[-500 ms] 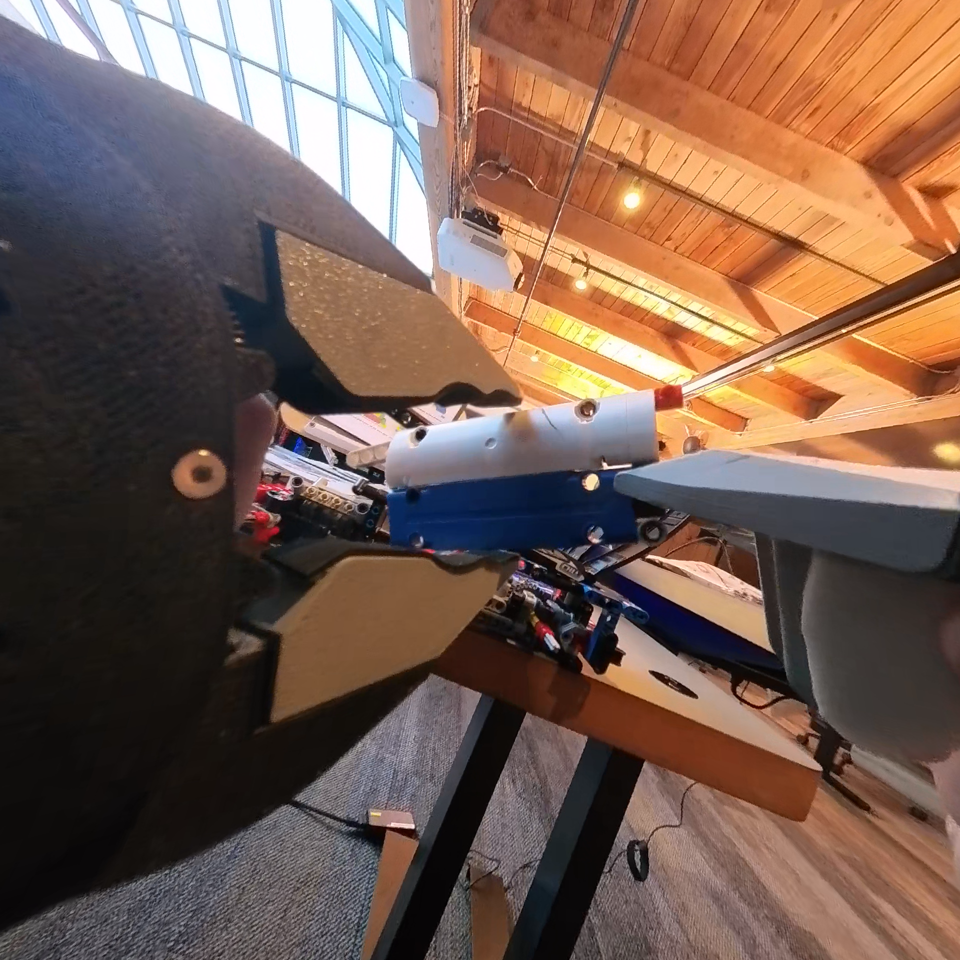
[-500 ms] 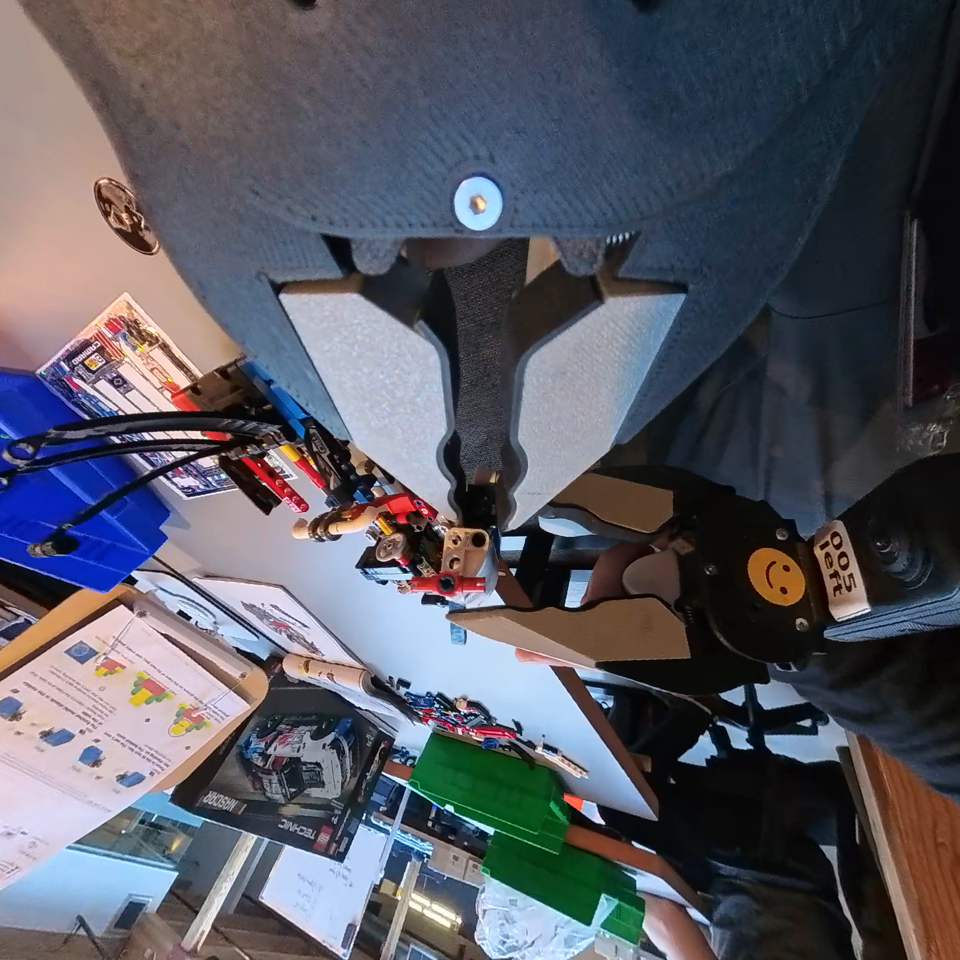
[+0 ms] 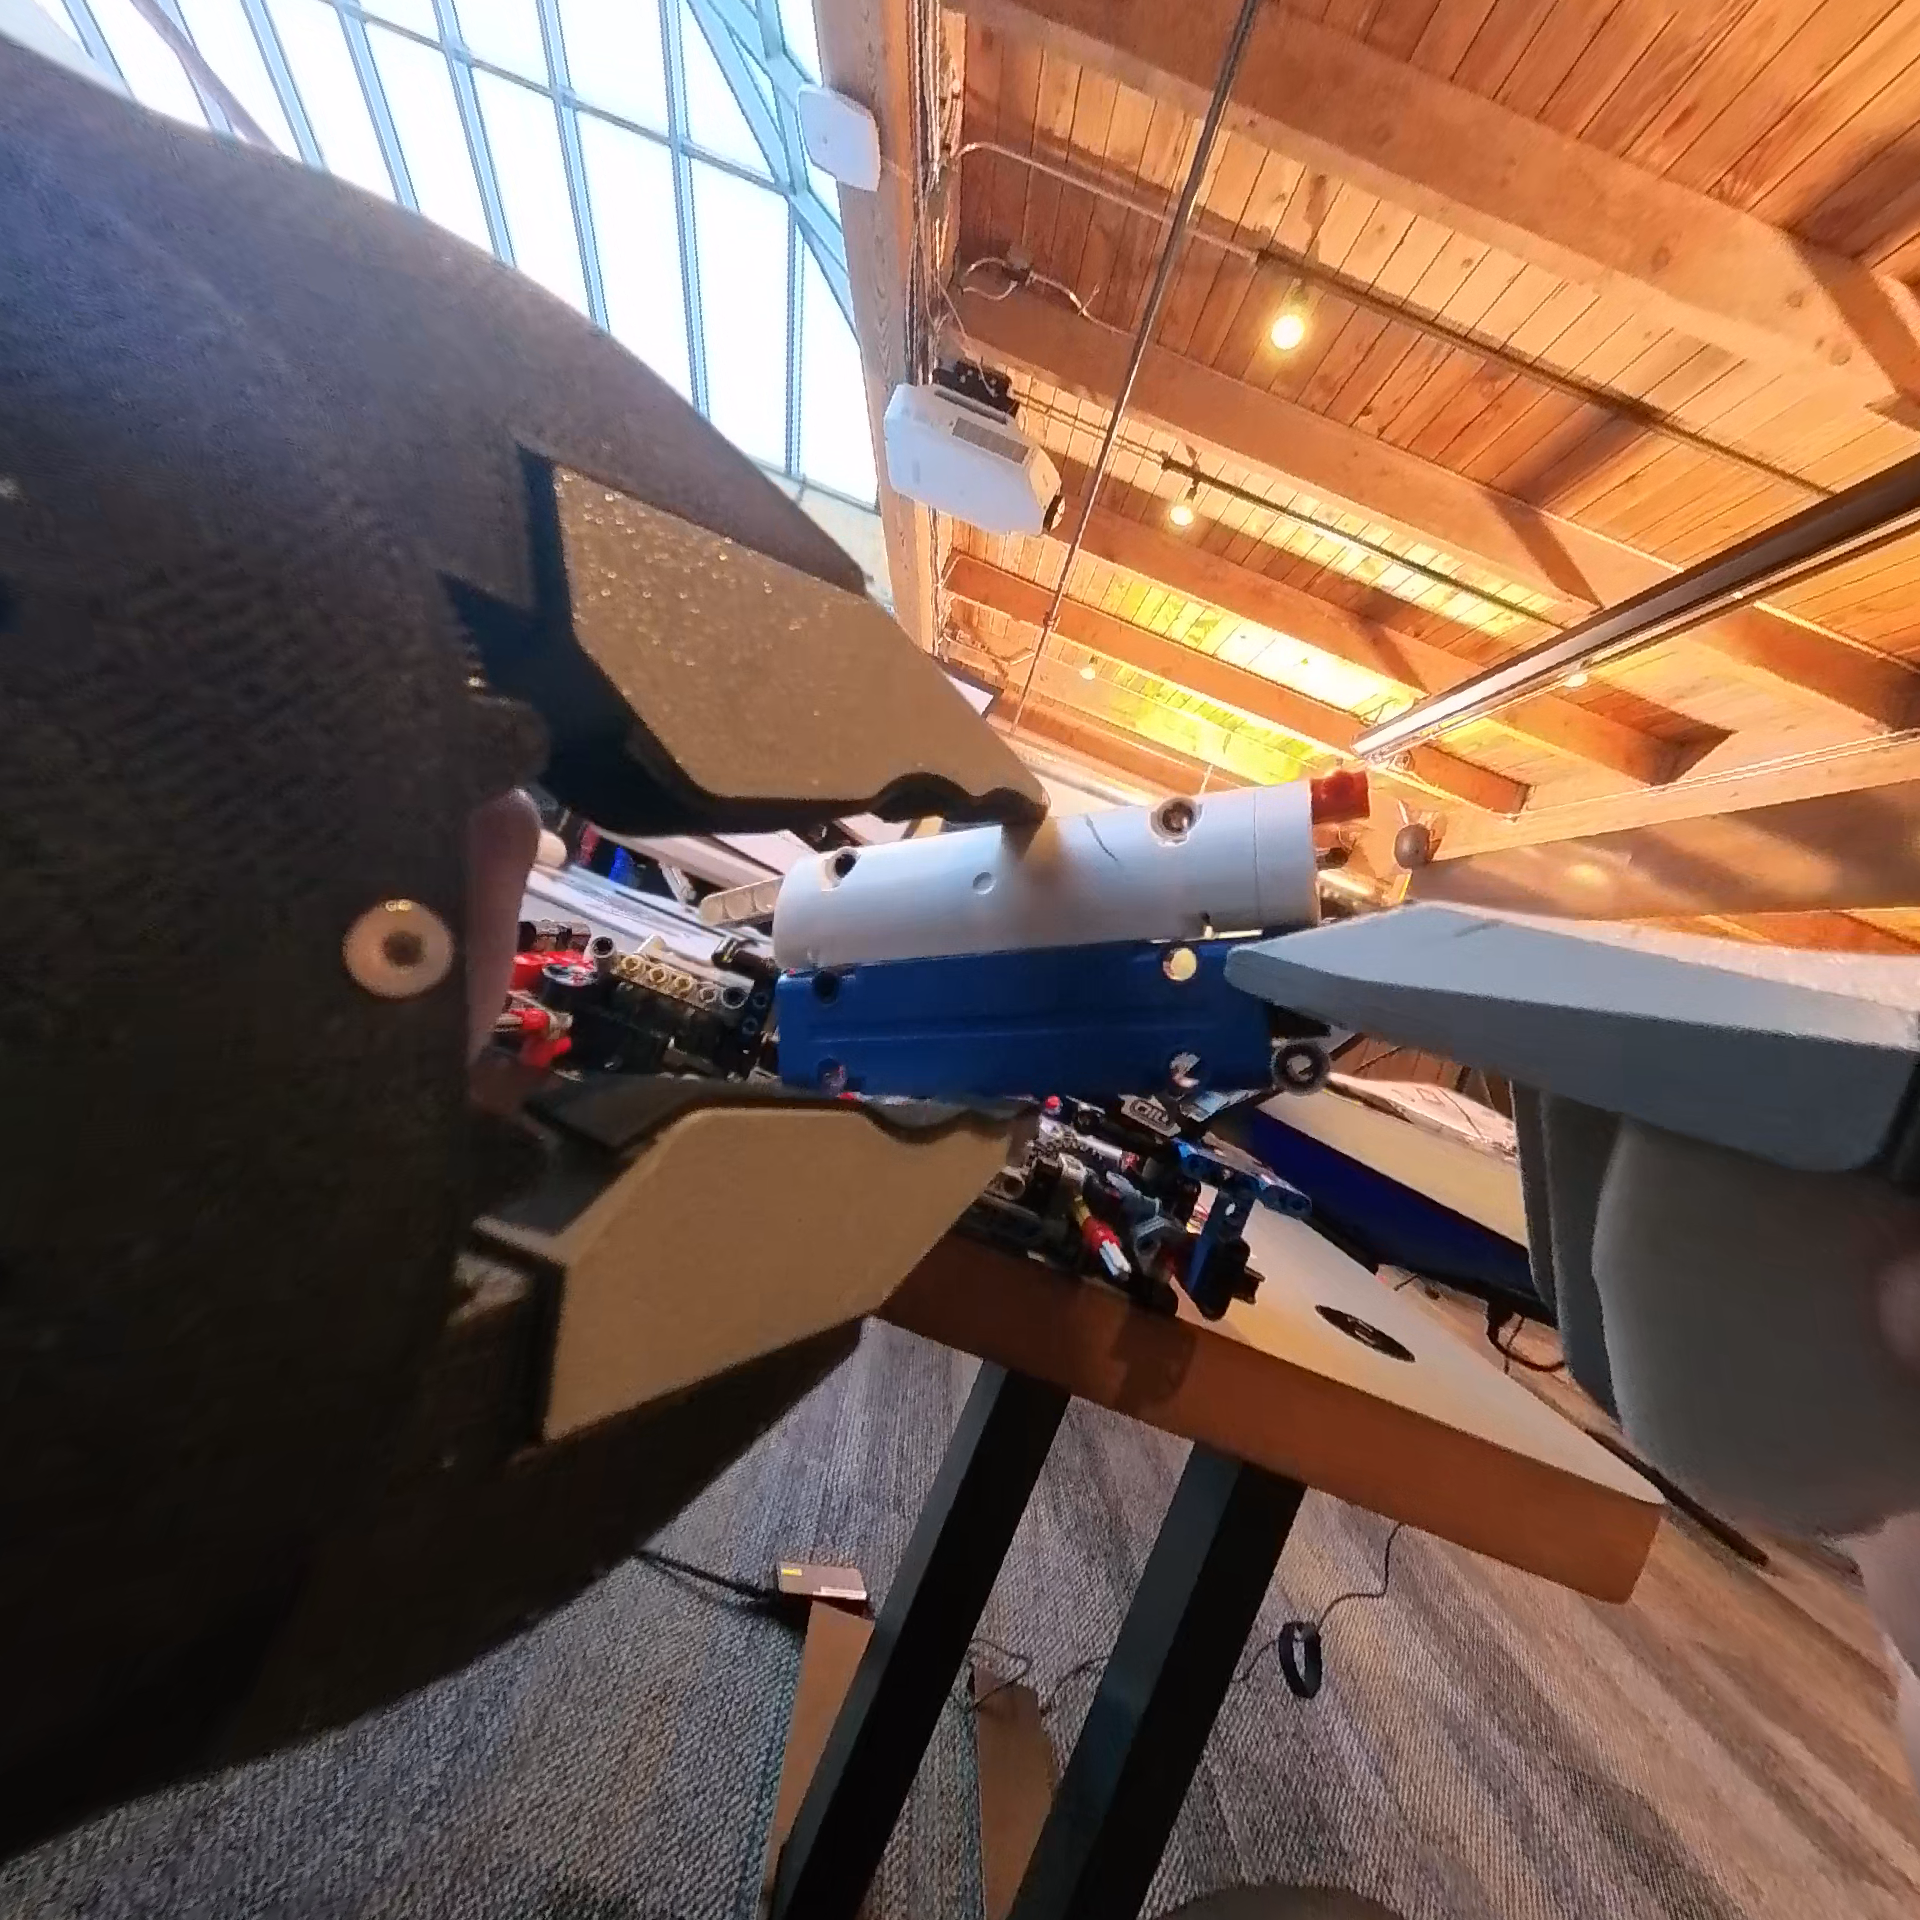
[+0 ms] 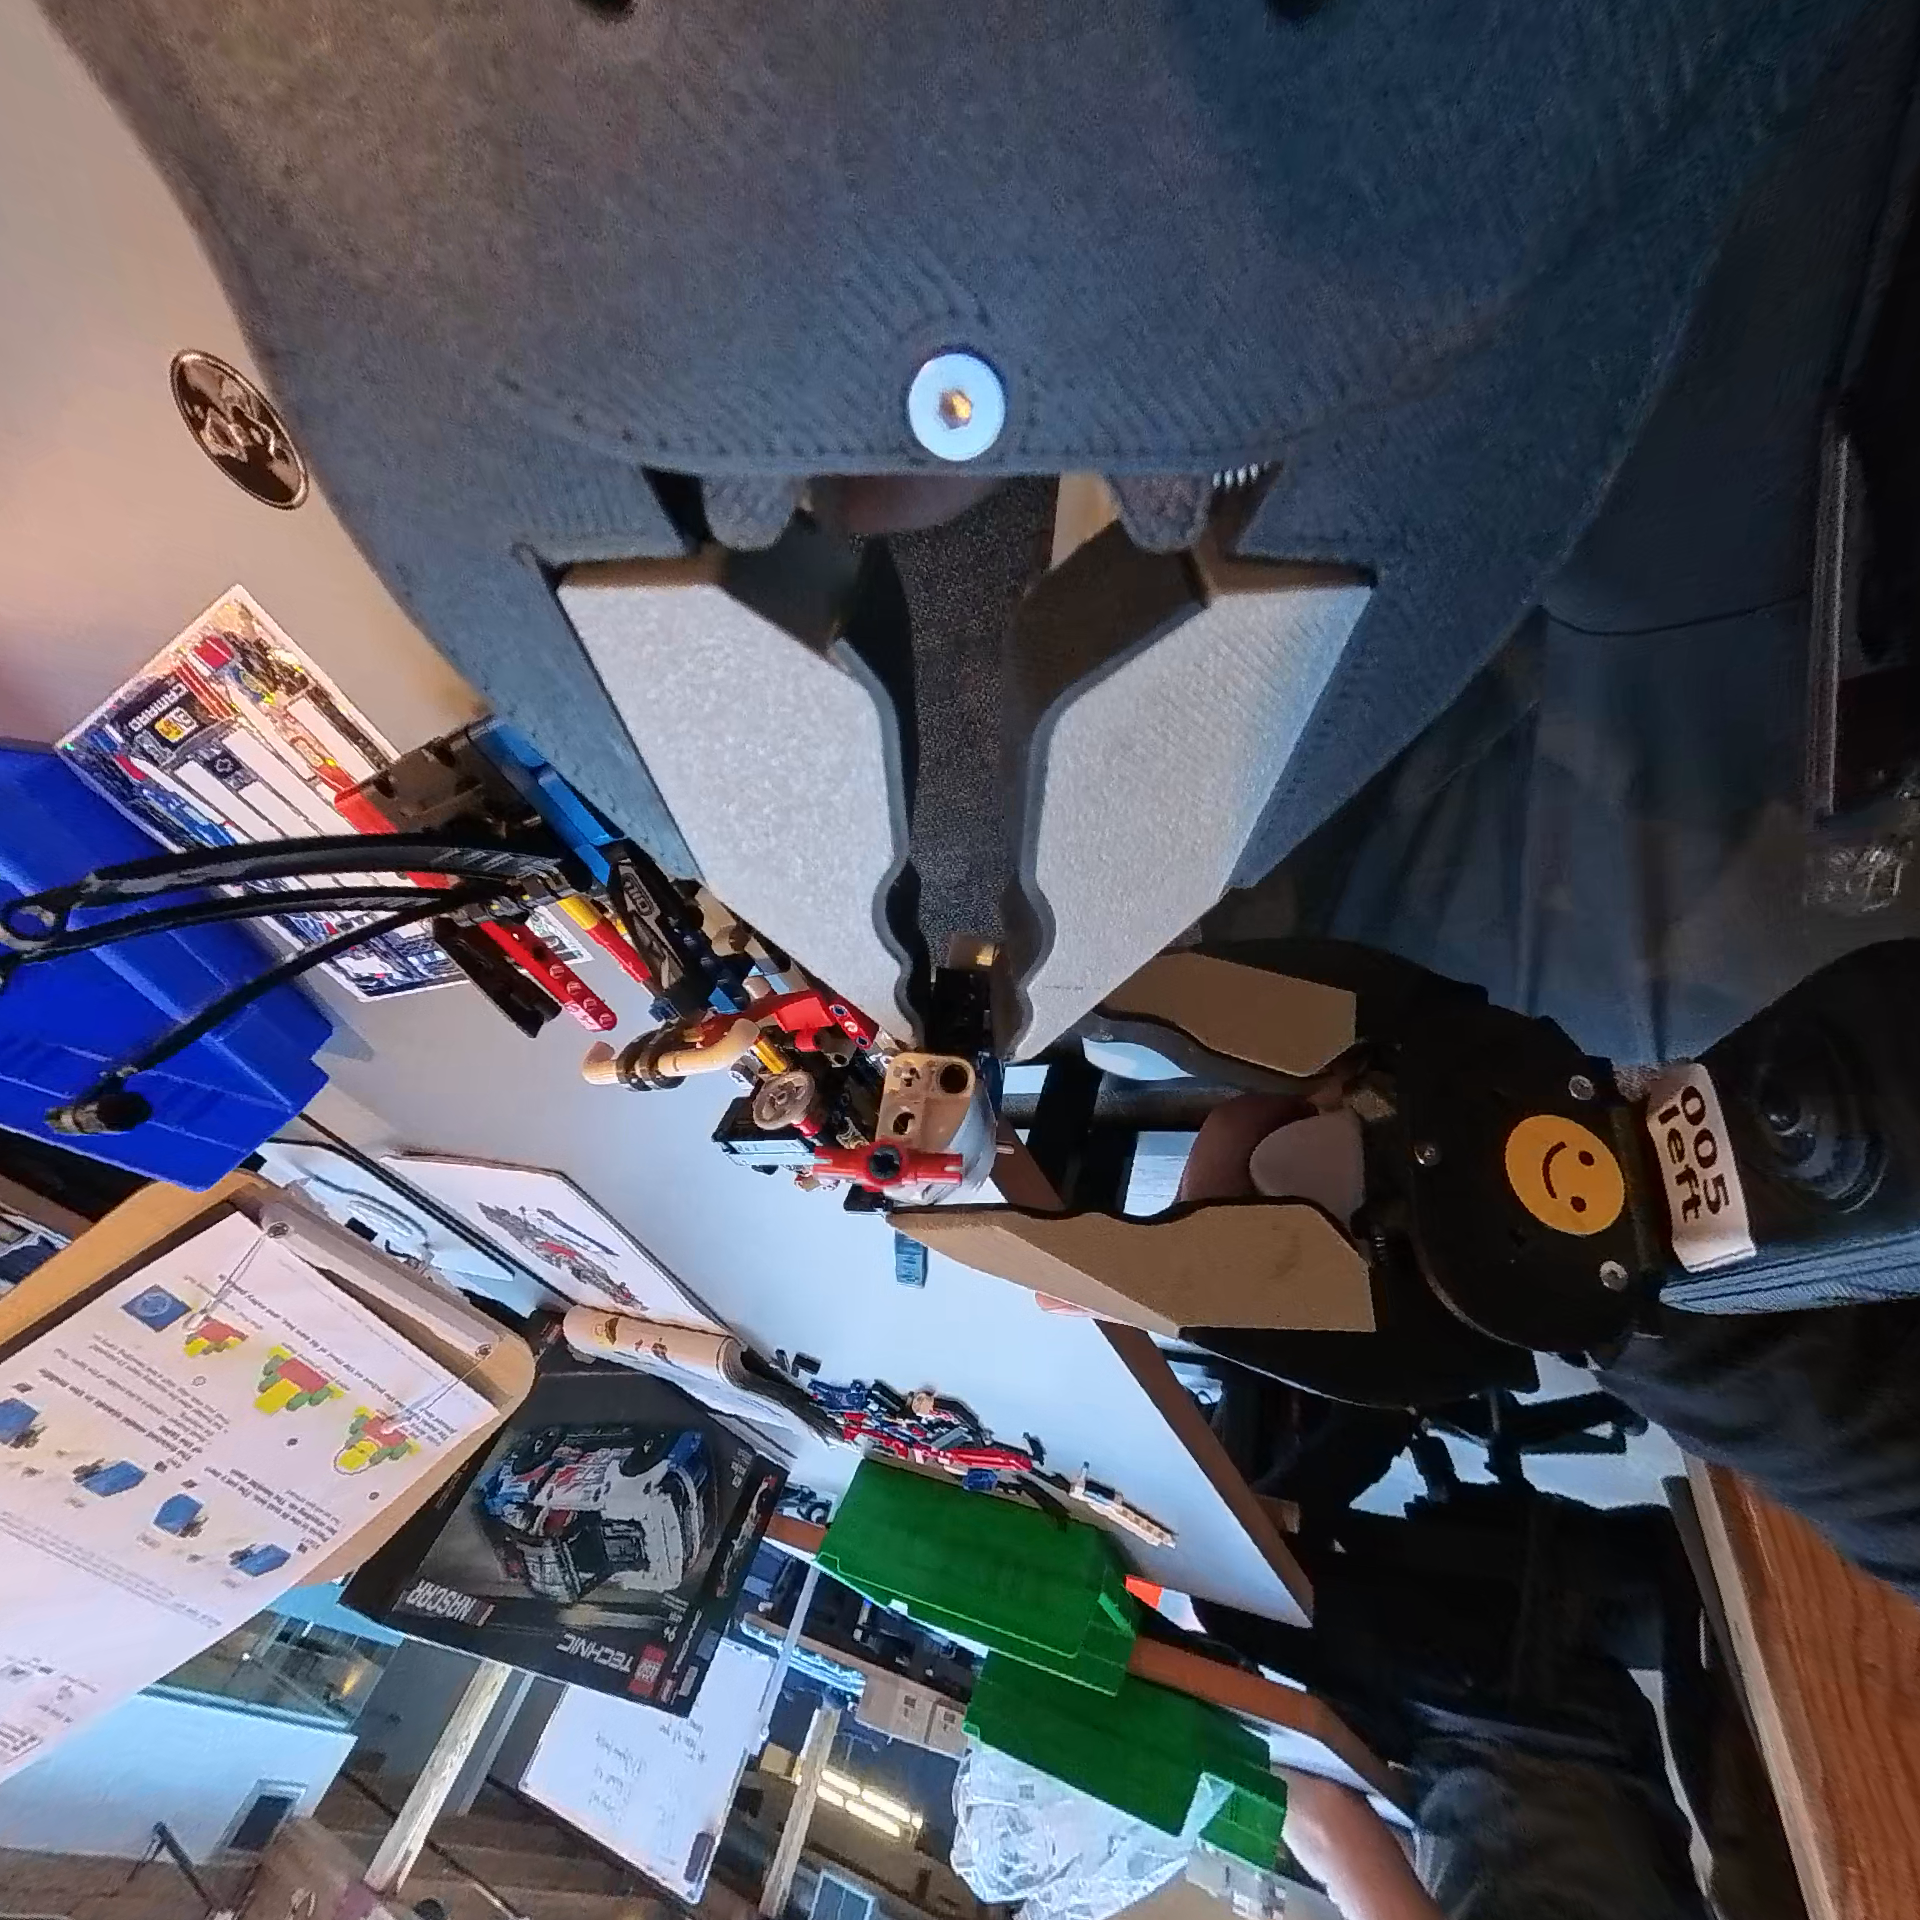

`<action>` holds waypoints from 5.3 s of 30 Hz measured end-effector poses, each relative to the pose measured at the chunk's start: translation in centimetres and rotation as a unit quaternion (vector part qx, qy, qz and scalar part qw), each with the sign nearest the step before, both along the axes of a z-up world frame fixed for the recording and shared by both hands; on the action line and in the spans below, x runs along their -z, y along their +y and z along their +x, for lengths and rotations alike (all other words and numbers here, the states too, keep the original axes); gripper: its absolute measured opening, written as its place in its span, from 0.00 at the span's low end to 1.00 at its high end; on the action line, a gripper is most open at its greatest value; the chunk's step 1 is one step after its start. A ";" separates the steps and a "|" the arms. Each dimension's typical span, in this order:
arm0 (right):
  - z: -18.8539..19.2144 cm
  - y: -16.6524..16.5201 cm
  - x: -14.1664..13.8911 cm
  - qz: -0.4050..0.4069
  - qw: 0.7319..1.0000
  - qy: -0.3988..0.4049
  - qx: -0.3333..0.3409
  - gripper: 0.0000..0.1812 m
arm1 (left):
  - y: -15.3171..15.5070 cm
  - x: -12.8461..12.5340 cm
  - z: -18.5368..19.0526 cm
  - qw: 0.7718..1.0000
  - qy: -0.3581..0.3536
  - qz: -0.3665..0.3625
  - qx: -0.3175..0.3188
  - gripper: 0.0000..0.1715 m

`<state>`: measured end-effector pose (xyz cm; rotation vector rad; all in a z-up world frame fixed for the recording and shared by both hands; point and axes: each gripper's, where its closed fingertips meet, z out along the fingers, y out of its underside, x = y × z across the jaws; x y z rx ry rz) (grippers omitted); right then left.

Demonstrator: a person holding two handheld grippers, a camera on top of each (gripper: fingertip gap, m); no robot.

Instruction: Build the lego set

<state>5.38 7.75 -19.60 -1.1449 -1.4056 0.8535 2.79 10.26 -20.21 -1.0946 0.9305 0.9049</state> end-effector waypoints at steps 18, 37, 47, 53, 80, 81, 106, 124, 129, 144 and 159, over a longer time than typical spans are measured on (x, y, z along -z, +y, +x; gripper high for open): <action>0.3 0.1 -0.2 -0.034 0.998 0.029 -0.049 0.05 | 0.0 0.0 0.4 1.000 -0.014 -0.009 -0.001 0.29; 0.3 0.2 -0.1 -0.041 0.997 0.030 -0.054 0.05 | 0.0 0.0 1.0 1.000 -0.009 -0.011 0.002 0.29; 0.2 0.1 -0.1 -0.043 0.997 0.029 -0.056 0.05 | -0.1 0.0 1.1 1.000 -0.018 -0.011 0.009 0.29; 0.2 0.1 0.0 -0.044 0.997 0.029 -0.057 0.05 | -0.1 0.0 1.1 1.000 -0.018 -0.010 0.010 0.29; 0.1 1.2 0.4 -0.033 0.999 0.001 -0.027 0.11 | 0.7 0.8 -0.3 0.999 0.021 -0.037 -0.028 0.29; 0.3 1.7 0.0 -0.029 0.999 0.004 -0.019 0.12 | 1.1 1.2 -0.9 0.998 0.026 -0.046 -0.040 0.29; -3.4 8.3 3.6 -0.002 0.918 -0.395 -0.038 0.32 | 4.9 6.0 -4.7 0.963 0.152 -0.127 -0.185 0.29; -3.2 9.4 5.7 0.045 0.888 -0.457 -0.030 0.22 | 5.7 6.5 -4.4 0.955 0.181 -0.136 -0.191 0.29; -3.0 9.1 5.7 0.034 0.882 -0.468 -0.038 0.25 | 5.9 6.2 -4.3 0.956 0.179 -0.132 -0.192 0.29; -2.7 10.0 5.7 0.052 0.863 -0.501 -0.041 0.19 | 6.2 5.9 -4.3 0.955 0.176 -0.132 -0.198 0.29; -2.5 10.9 5.7 0.064 0.859 -0.506 -0.042 0.18 | 7.0 5.9 -3.9 0.950 0.169 -0.162 -0.205 0.29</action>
